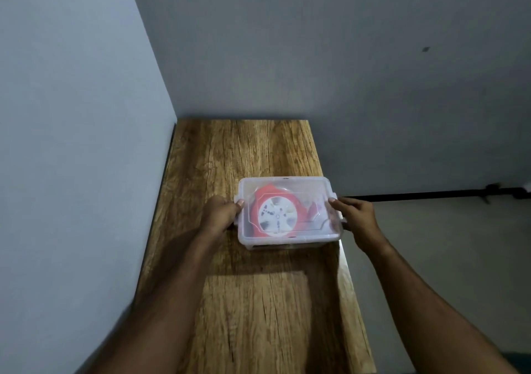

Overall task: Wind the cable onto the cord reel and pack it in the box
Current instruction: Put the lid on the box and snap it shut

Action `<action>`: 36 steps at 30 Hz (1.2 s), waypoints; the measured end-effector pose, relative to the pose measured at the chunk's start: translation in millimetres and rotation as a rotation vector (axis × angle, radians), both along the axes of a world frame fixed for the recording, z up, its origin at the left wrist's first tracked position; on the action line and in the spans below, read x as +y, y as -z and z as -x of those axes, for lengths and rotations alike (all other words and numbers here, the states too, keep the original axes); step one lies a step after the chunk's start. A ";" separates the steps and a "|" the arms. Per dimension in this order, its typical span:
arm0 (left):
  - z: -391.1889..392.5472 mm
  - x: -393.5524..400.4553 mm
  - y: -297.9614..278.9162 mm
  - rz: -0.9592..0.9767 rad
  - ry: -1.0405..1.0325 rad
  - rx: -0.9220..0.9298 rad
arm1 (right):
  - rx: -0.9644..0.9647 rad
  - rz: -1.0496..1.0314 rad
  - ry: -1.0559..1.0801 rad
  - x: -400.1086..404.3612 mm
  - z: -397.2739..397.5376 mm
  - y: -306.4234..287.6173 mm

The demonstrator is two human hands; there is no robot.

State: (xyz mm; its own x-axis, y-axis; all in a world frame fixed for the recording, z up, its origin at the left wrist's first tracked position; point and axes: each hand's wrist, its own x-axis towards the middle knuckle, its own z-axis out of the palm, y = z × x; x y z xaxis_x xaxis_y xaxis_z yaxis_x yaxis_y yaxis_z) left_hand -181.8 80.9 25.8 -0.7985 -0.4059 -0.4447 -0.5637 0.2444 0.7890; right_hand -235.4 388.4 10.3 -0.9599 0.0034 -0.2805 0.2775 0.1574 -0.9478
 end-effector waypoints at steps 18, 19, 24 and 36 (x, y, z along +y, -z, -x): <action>-8.6 36.8 26.6 0.990 0.646 0.216 | -0.248 -0.231 -0.021 -58.1 20.5 -24.8; -9.4 37.1 27.4 0.994 0.654 0.206 | -0.182 -0.380 -0.033 -62.4 20.3 -25.4; -8.3 36.7 30.3 1.022 0.638 0.209 | 0.086 -0.884 -0.051 -80.9 6.1 -35.5; -12.8 37.2 21.7 1.038 0.691 0.196 | 0.581 -1.098 -0.751 -106.9 -18.9 0.7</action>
State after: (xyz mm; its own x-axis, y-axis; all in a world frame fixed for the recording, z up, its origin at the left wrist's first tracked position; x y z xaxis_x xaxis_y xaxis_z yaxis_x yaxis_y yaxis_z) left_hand -168.9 118.1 4.1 -0.9992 0.0354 -0.0183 0.0332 0.9940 0.1046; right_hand -216.5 281.5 9.6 -0.8069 -0.5889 -0.0463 -0.5695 0.7963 -0.2040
